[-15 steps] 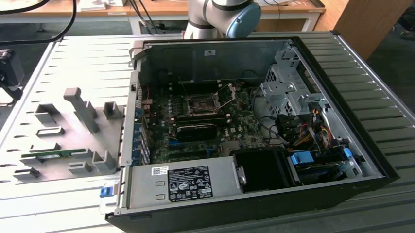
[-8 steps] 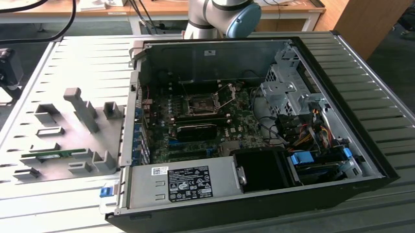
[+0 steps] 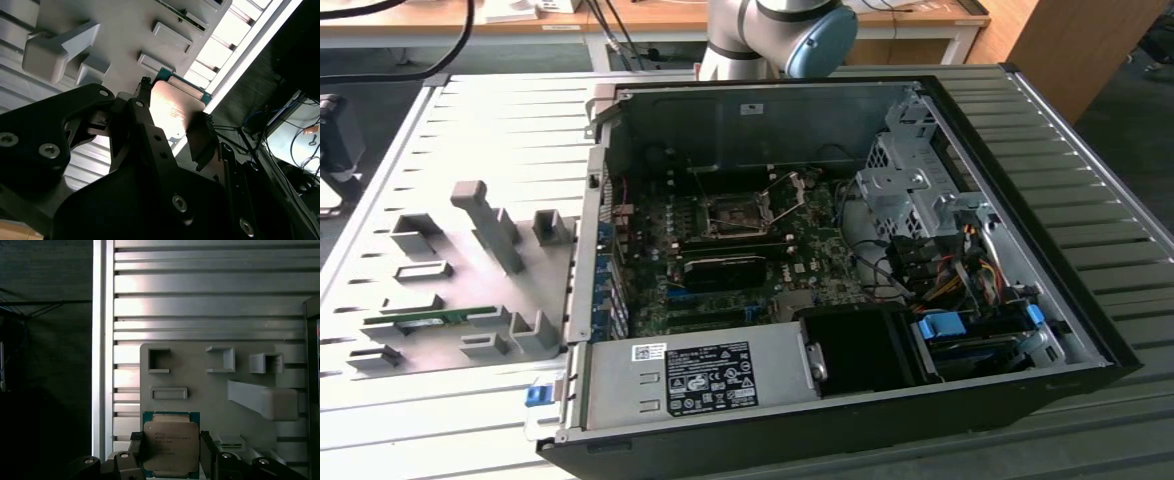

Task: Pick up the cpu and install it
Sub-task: 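Pick up the cpu and move it towards the insertion slot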

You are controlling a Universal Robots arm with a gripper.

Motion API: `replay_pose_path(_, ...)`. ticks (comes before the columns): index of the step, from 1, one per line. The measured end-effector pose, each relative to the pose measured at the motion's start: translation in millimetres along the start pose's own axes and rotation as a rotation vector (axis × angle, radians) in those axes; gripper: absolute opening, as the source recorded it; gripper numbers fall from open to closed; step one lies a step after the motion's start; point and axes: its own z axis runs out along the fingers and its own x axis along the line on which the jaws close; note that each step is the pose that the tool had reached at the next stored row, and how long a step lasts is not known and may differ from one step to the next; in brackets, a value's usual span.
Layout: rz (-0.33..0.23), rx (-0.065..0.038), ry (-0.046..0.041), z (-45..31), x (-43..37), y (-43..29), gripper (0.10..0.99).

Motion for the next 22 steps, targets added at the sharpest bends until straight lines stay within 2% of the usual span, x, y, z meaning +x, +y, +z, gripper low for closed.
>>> replay_pose_path(10, 0.0, 0.0, 0.0, -18.4, 0.6, 0.7, 0.537)
replay_pose_path(22, 0.0, 0.0, 0.0001, -44.4, 1.4, 1.8, 0.537)
